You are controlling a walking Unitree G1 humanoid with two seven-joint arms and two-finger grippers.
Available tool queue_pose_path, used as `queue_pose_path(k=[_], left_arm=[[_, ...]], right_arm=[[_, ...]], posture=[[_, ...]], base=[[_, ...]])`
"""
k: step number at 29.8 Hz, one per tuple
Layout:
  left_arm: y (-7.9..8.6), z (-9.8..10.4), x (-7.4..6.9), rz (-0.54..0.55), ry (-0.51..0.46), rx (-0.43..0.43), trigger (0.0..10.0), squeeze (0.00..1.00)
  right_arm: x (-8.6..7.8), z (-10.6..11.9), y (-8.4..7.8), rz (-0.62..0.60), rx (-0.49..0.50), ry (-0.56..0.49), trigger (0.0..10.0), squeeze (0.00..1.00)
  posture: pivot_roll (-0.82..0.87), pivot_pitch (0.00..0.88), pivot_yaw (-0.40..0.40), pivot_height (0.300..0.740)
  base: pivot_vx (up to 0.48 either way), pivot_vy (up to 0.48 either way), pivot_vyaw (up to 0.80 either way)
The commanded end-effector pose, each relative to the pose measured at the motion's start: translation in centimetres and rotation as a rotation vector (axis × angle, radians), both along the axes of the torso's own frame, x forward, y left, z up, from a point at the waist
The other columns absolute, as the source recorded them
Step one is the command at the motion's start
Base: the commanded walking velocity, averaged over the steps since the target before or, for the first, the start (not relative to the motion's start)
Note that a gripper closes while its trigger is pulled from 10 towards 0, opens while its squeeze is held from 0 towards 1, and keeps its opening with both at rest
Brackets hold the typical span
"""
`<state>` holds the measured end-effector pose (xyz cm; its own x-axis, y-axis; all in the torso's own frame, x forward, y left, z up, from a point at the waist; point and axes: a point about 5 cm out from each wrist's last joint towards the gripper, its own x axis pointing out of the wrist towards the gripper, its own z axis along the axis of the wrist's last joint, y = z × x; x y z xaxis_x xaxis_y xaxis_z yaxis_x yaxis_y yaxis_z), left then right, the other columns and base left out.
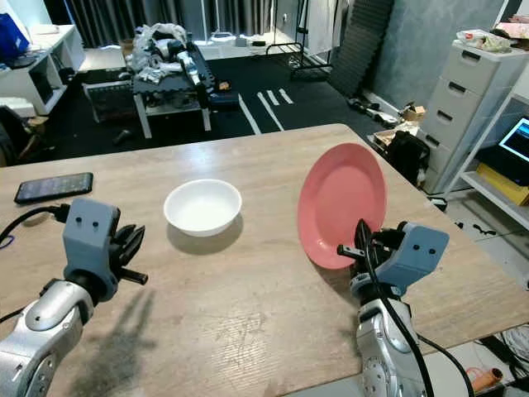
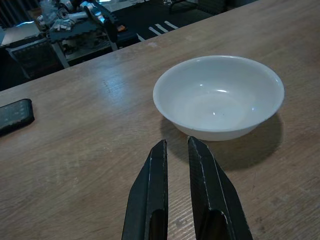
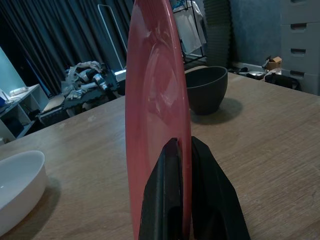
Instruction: Setting the table
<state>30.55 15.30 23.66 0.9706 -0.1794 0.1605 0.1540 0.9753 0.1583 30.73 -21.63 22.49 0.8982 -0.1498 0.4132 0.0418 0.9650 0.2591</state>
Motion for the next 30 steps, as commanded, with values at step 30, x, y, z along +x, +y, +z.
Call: queue_pose_path(k=[30], left_arm=[[0.33,-0.49,-0.22,0.003,-0.001,-0.049,10.0,0.00]], right_arm=[[0.06,-0.98,0.06,-0.001,-0.006,0.033,10.0,0.00]], posture=[[0.05,0.140,0.140,0.740]], base=[[-0.164,0.000,0.00]])
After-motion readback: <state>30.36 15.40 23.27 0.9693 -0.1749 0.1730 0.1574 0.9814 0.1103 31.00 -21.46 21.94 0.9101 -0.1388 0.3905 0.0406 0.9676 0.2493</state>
